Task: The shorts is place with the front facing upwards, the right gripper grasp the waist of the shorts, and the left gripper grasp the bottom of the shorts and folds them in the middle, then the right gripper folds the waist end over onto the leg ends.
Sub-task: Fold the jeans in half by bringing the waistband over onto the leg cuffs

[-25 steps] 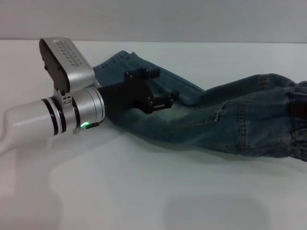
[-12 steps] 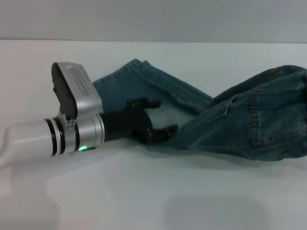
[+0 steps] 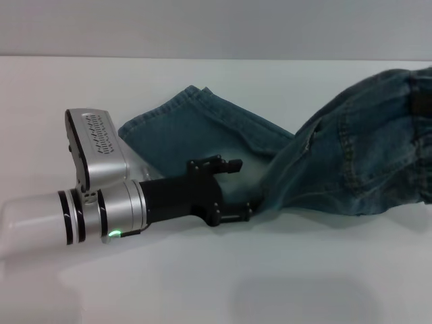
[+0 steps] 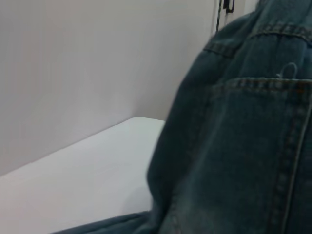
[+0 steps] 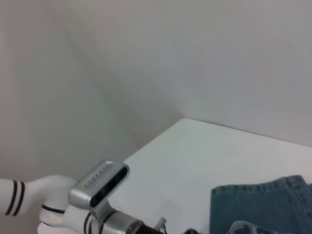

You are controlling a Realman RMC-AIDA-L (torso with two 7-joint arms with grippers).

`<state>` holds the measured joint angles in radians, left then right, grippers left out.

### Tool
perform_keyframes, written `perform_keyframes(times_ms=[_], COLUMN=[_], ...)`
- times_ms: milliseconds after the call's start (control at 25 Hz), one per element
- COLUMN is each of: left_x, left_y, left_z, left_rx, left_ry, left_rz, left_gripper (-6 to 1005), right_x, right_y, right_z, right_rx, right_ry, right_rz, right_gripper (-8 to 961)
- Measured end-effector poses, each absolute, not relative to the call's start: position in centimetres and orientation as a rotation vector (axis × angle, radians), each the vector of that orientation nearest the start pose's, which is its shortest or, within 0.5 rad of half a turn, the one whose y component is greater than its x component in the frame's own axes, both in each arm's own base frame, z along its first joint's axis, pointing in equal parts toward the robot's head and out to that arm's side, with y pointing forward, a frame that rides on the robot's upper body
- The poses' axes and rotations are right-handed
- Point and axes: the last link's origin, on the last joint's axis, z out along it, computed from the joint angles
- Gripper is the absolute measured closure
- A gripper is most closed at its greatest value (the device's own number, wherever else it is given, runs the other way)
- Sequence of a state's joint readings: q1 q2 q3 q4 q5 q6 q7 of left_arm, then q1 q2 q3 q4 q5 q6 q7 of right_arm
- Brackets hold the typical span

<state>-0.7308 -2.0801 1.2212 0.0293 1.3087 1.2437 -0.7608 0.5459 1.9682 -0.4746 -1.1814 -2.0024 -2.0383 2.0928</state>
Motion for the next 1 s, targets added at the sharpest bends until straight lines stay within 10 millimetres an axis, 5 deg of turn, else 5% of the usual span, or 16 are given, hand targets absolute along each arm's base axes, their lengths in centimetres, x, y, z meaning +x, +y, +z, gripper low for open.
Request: perform_keyframes(times_ms=[640,1000], left_x=[-23.1,-23.3], left_y=[31.7,32.8], left_z=[-10.6,-9.3], left_rx=[-2.769,-2.713], left_ry=[-0.357,-0.290], left_rz=[-0.790,-0.782], left_gripper=[187,187], right_x=[18.8,20.0], right_y=[34.0,33.3], right_z=[12.8,12.6], right_rx=[-2.816,-2.804], right_ry=[0.905,0.949], right_rz=[0.863,0.848], right_gripper=[888,889])
